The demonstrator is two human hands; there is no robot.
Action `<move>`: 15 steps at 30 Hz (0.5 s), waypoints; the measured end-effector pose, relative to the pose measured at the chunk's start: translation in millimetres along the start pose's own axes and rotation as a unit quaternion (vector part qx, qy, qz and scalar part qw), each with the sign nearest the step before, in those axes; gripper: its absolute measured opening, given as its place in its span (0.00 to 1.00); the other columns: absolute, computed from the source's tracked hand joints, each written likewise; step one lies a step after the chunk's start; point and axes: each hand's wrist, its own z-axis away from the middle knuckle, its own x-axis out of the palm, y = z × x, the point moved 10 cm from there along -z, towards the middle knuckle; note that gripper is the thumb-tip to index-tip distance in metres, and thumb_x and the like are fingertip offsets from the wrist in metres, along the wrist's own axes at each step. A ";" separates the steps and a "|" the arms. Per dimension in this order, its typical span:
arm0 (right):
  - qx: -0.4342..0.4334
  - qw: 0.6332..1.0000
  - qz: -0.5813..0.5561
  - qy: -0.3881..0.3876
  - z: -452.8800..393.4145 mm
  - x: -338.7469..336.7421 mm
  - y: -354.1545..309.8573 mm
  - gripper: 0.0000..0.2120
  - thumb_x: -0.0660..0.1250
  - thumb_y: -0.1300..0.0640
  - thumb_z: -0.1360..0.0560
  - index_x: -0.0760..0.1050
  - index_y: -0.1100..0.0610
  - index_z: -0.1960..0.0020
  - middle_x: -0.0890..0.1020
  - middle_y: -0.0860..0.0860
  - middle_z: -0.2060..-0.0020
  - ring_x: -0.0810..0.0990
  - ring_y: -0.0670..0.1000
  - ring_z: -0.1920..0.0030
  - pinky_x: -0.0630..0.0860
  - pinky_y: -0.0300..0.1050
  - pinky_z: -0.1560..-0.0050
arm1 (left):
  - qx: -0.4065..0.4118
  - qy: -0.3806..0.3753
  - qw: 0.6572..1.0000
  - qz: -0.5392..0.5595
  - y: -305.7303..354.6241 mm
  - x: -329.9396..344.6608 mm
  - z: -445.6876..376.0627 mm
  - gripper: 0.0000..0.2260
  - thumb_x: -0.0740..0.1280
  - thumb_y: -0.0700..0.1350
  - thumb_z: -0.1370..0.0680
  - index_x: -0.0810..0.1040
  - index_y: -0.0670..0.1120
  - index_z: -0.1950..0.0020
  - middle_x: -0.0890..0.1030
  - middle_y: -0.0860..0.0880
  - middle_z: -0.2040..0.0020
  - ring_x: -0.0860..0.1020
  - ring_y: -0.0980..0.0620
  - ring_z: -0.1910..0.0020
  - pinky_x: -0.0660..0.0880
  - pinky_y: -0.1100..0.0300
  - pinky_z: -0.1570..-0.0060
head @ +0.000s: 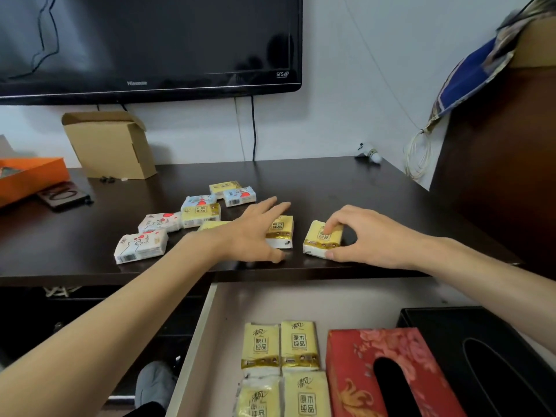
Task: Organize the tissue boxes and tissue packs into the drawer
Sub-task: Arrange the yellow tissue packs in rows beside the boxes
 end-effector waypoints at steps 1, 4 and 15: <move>0.002 1.000 0.001 0.001 0.4 0.2 -2.4 0.21 0.74 0.40 0.26 0.77 0.46 0.36 0.77 0.46 0.40 0.77 0.50 0.43 0.75 0.50 0.42 | -0.013 -0.022 1.000 0.015 -4.0 3.8 -2.0 0.44 0.73 0.50 0.27 0.50 0.53 0.19 0.51 0.49 0.19 0.50 0.48 0.21 0.57 0.50 0.26; 0.011 1.000 0.004 -0.005 1.8 1.5 -7.9 0.26 0.75 0.39 0.27 0.75 0.46 0.33 0.78 0.46 0.39 0.77 0.50 0.42 0.75 0.50 0.41 | -0.017 -0.028 0.999 0.003 -7.4 0.7 -2.9 0.36 0.72 0.49 0.26 0.60 0.51 0.21 0.65 0.47 0.24 0.63 0.47 0.26 0.64 0.53 0.32; -0.022 0.989 -0.147 0.018 64.3 1.4 -40.0 0.24 0.76 0.35 0.39 0.76 0.35 0.46 0.83 0.33 0.47 0.84 0.39 0.52 0.81 0.45 0.52 | 0.032 0.044 0.995 0.083 11.2 -24.8 92.4 0.26 0.77 0.53 0.31 0.72 0.56 0.36 0.79 0.58 0.45 0.77 0.60 0.45 0.74 0.69 0.52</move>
